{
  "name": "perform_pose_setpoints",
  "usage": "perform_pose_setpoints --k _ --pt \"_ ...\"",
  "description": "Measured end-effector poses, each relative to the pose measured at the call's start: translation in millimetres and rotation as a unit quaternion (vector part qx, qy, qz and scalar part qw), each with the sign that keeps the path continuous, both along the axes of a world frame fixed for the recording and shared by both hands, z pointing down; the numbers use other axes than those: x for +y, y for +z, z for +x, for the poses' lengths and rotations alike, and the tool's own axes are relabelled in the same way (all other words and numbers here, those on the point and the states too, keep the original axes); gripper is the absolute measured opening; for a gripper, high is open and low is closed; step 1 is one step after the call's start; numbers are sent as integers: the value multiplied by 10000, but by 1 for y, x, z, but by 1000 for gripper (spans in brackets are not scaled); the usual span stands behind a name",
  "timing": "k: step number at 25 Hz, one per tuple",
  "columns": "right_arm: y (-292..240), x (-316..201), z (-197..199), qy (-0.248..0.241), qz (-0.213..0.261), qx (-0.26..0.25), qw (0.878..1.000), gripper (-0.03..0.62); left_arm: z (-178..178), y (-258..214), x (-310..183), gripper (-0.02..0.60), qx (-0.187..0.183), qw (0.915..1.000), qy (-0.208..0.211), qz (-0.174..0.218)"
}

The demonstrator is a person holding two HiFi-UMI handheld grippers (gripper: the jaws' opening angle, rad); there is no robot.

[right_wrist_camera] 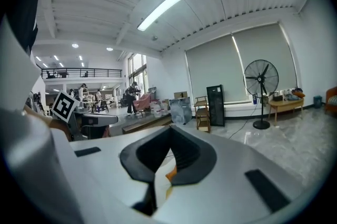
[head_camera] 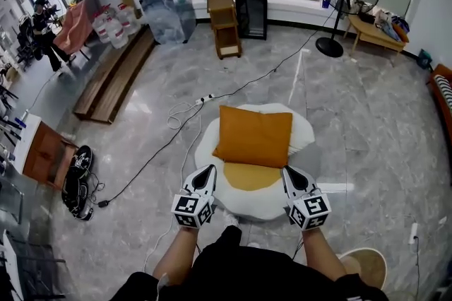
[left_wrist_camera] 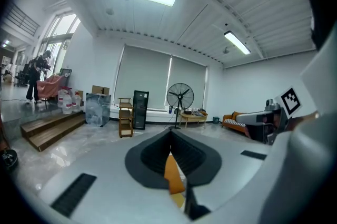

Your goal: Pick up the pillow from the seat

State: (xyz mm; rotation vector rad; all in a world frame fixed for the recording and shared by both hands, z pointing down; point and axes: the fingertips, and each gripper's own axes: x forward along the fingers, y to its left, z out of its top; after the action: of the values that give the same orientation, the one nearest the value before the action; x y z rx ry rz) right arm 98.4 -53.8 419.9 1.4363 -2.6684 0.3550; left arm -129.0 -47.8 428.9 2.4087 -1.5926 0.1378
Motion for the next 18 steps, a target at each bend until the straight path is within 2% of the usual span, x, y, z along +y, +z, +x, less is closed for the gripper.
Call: perform_pose_setpoints --k 5,12,18 --pt "-3 -41 -12 89 -13 22 10000 6 -14 1 -48 12 -67 9999 90 -50" --pt "21 -102 -25 313 -310 124 9990 6 -32 36 -112 11 -165 9984 264 -476" --pt "54 -147 -35 488 -593 627 9951 6 -50 61 -168 11 -125 9974 334 -621"
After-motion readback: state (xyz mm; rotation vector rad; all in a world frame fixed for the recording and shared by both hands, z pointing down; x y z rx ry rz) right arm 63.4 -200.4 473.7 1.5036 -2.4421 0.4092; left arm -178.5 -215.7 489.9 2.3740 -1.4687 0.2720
